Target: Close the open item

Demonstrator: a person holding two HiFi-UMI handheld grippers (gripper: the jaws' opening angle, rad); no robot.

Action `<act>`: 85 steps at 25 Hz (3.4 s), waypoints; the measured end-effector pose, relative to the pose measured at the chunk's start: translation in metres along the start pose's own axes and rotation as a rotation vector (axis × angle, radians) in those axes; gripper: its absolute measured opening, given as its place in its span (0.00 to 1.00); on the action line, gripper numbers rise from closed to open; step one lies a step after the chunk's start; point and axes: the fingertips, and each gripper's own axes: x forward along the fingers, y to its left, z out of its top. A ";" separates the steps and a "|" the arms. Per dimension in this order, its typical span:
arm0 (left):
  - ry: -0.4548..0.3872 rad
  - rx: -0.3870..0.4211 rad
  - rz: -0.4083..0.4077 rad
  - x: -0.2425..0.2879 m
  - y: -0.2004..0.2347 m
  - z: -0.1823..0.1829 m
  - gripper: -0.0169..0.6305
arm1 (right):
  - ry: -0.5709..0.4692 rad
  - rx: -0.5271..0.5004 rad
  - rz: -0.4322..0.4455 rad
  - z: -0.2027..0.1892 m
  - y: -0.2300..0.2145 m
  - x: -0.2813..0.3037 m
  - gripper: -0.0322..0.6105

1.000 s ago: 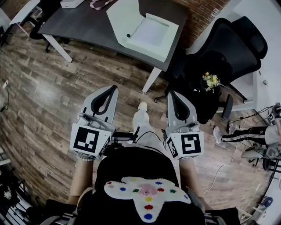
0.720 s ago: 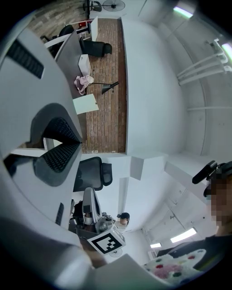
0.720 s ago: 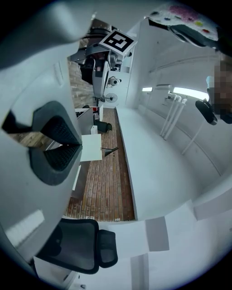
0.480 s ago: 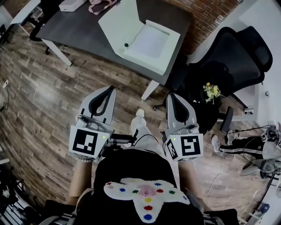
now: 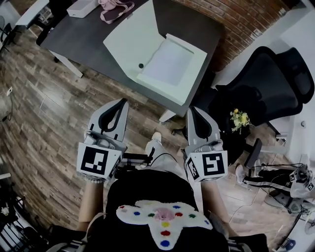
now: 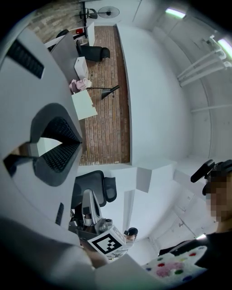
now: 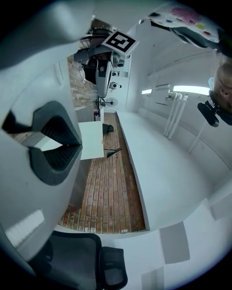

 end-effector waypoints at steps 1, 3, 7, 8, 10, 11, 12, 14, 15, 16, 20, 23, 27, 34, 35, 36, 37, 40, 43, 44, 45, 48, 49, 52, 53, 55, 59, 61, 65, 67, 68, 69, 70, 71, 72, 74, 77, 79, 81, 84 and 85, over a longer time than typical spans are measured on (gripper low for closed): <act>0.000 -0.005 0.010 0.009 0.004 0.002 0.04 | 0.001 -0.003 0.009 0.001 -0.006 0.008 0.06; 0.001 0.001 0.022 0.026 0.013 0.005 0.04 | 0.004 -0.009 0.025 0.002 -0.017 0.025 0.06; 0.003 0.003 0.043 0.058 0.022 0.012 0.04 | 0.009 -0.001 0.052 0.004 -0.041 0.055 0.06; 0.003 0.001 0.048 0.064 0.024 0.014 0.04 | 0.009 0.002 0.059 0.005 -0.046 0.061 0.06; 0.008 -0.005 0.056 0.074 0.027 0.018 0.04 | 0.011 -0.005 0.082 0.010 -0.051 0.073 0.06; 0.012 -0.007 0.059 0.079 0.028 0.020 0.04 | 0.012 -0.013 0.094 0.013 -0.053 0.077 0.06; 0.014 -0.007 0.062 0.083 0.029 0.021 0.04 | 0.011 -0.018 0.103 0.015 -0.056 0.081 0.06; 0.013 -0.009 0.069 0.091 0.031 0.025 0.04 | 0.006 -0.022 0.114 0.018 -0.060 0.088 0.06; 0.013 -0.011 0.073 0.094 0.031 0.025 0.04 | 0.005 -0.026 0.120 0.018 -0.062 0.091 0.06; 0.014 -0.012 0.074 0.097 0.031 0.026 0.04 | 0.005 -0.029 0.125 0.018 -0.063 0.093 0.06; 0.025 -0.012 0.081 0.106 0.027 0.028 0.04 | 0.011 -0.029 0.127 0.016 -0.068 0.096 0.06; 0.021 -0.020 0.087 0.110 0.029 0.031 0.04 | 0.017 -0.027 0.134 0.016 -0.069 0.098 0.06; 0.026 -0.044 0.108 0.115 0.039 0.030 0.04 | 0.017 -0.026 0.121 0.017 -0.072 0.102 0.06; 0.025 -0.063 0.094 0.128 0.052 0.028 0.04 | 0.024 -0.009 0.076 0.017 -0.085 0.117 0.06; 0.023 -0.067 0.099 0.130 0.055 0.027 0.04 | 0.029 -0.012 0.079 0.017 -0.084 0.121 0.06; 0.018 -0.072 0.104 0.131 0.058 0.027 0.04 | 0.032 -0.015 0.083 0.017 -0.083 0.124 0.06; 0.013 -0.077 0.106 0.132 0.062 0.026 0.04 | 0.035 -0.018 0.086 0.017 -0.081 0.128 0.06; 0.009 -0.108 0.120 0.136 0.074 0.021 0.04 | 0.039 -0.013 0.090 0.016 -0.078 0.138 0.06; 0.010 -0.155 0.122 0.139 0.083 0.015 0.04 | 0.051 -0.012 0.096 0.014 -0.077 0.145 0.06; 0.012 -0.170 0.120 0.140 0.086 0.013 0.04 | 0.055 -0.013 0.097 0.014 -0.076 0.147 0.06; 0.015 -0.184 0.119 0.139 0.090 0.011 0.04 | 0.059 -0.015 0.099 0.013 -0.075 0.150 0.06; 0.032 -0.225 0.133 0.137 0.105 -0.001 0.15 | 0.074 -0.019 0.108 0.011 -0.070 0.157 0.06; 0.040 -0.237 0.143 0.136 0.110 -0.007 0.17 | 0.080 -0.019 0.111 0.010 -0.067 0.159 0.06; 0.065 -0.247 0.177 0.131 0.126 -0.021 0.22 | 0.101 -0.038 0.126 0.008 -0.060 0.165 0.06; 0.073 -0.245 0.187 0.129 0.131 -0.026 0.23 | 0.105 -0.040 0.127 0.007 -0.058 0.167 0.06; 0.090 -0.258 0.198 0.129 0.139 -0.037 0.25 | 0.112 -0.034 0.119 0.004 -0.057 0.170 0.06; 0.123 -0.315 0.198 0.134 0.151 -0.061 0.29 | 0.123 -0.028 0.096 -0.001 -0.058 0.173 0.06; 0.129 -0.333 0.201 0.137 0.159 -0.068 0.30 | 0.128 -0.020 0.080 -0.004 -0.059 0.174 0.06; 0.148 -0.337 0.198 0.146 0.171 -0.080 0.30 | 0.141 0.009 0.045 -0.010 -0.063 0.176 0.06; 0.157 -0.353 0.196 0.150 0.177 -0.088 0.30 | 0.150 0.006 0.037 -0.012 -0.063 0.177 0.06; 0.162 -0.361 0.195 0.152 0.179 -0.091 0.30 | 0.153 0.004 0.033 -0.013 -0.063 0.177 0.06; 0.166 -0.368 0.194 0.154 0.181 -0.095 0.30 | 0.156 0.005 0.027 -0.015 -0.064 0.177 0.06; 0.172 -0.372 0.192 0.156 0.183 -0.099 0.30 | 0.160 0.007 0.021 -0.016 -0.065 0.178 0.06; 0.177 -0.376 0.190 0.158 0.184 -0.102 0.30 | 0.164 0.011 0.013 -0.018 -0.065 0.177 0.06; 0.183 -0.379 0.188 0.160 0.185 -0.105 0.30 | 0.167 0.018 0.005 -0.020 -0.066 0.177 0.06; 0.192 -0.383 0.182 0.164 0.187 -0.110 0.30 | 0.176 0.021 -0.007 -0.024 -0.067 0.177 0.06; 0.205 -0.368 0.172 0.170 0.189 -0.115 0.30 | 0.185 0.027 -0.028 -0.029 -0.068 0.176 0.06; 0.209 -0.351 0.163 0.174 0.189 -0.116 0.30 | 0.183 0.042 -0.053 -0.033 -0.071 0.174 0.06; 0.207 -0.335 0.149 0.176 0.187 -0.114 0.29 | 0.180 0.054 -0.076 -0.037 -0.075 0.171 0.06; 0.206 -0.315 0.132 0.179 0.183 -0.110 0.26 | 0.202 0.053 -0.113 -0.048 -0.082 0.168 0.06; 0.206 -0.311 0.128 0.180 0.182 -0.109 0.25 | 0.210 0.057 -0.130 -0.053 -0.086 0.167 0.06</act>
